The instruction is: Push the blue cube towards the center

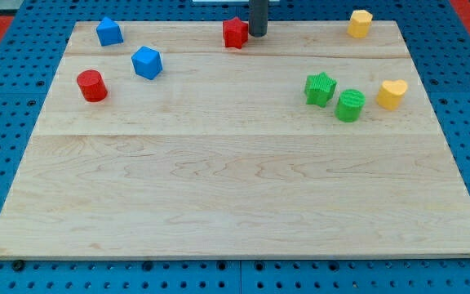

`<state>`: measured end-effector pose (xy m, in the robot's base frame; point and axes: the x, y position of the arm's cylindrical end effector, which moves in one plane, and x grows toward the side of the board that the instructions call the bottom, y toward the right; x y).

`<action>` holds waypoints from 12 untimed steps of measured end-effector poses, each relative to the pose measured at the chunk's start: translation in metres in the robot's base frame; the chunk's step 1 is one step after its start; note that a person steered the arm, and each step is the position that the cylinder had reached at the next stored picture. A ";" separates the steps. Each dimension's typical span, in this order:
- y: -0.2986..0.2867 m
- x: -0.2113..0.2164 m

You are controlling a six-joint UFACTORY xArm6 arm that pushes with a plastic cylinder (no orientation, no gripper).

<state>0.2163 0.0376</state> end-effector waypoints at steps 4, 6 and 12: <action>-0.068 0.056; -0.180 0.053; -0.044 0.116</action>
